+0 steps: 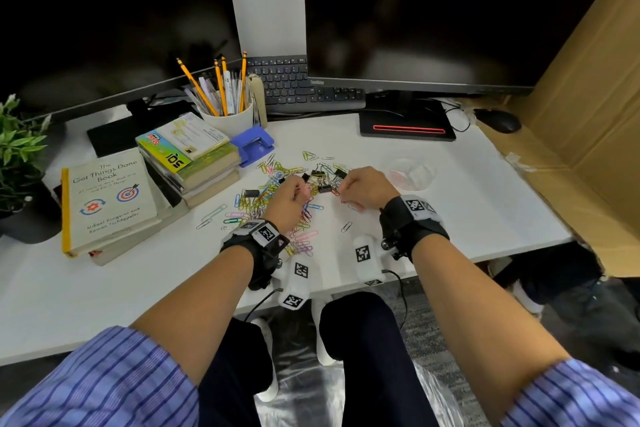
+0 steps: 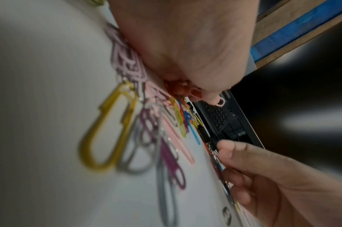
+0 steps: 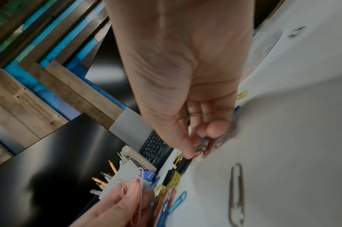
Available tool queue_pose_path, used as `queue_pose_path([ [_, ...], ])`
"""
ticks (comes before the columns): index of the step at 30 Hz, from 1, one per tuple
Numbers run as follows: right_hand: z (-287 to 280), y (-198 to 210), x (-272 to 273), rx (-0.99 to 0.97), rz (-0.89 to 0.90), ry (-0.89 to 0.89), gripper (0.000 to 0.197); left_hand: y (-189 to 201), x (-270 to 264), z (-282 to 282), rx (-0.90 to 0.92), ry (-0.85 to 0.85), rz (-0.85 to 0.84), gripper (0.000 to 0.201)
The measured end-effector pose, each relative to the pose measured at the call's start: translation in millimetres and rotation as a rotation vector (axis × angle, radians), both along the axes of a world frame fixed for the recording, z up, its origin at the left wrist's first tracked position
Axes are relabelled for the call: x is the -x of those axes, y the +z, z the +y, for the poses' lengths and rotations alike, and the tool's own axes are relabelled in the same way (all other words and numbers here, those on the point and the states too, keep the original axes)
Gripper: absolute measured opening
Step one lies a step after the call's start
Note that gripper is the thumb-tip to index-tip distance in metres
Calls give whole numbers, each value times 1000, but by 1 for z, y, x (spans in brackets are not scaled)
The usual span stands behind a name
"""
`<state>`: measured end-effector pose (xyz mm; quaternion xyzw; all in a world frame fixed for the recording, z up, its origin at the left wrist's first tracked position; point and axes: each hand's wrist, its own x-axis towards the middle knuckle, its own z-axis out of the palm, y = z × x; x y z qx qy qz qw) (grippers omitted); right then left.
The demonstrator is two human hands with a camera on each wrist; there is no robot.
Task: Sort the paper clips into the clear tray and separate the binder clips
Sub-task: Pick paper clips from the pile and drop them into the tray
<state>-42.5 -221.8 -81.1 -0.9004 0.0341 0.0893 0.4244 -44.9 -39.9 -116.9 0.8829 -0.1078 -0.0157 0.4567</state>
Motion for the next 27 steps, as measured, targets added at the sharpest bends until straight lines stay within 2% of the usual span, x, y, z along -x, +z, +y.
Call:
queue_pose_path([
  [4, 14, -6, 3, -191, 12, 156, 11, -6, -4, 7, 114, 57, -16, 12],
  [6, 24, -8, 7, -161, -6, 270, 12, -9, -7, 10, 142, 76, -32, 10],
  [8, 30, -13, 8, -111, -50, 302, 14, -12, -9, 12, 178, 82, -47, 9],
  [10, 31, -16, 7, -158, -126, 206, 12, -12, -9, 13, 166, 85, -53, 8],
  [13, 17, -21, 0, -124, -322, -128, 13, -9, -7, 11, 124, 74, -68, 8],
  [15, 4, -24, -3, -68, -315, -257, 19, -9, -7, 11, 128, 73, -67, 9],
  [18, -6, -27, -4, 32, -194, -197, 20, -12, -9, 11, 173, 85, -13, 13],
  [21, -3, -24, -2, 51, -194, -149, 13, -9, -9, 9, 203, 96, 70, 13],
  [27, 10, -22, -3, 119, -191, -25, 13, -6, -5, 9, 179, 111, -20, 6],
])
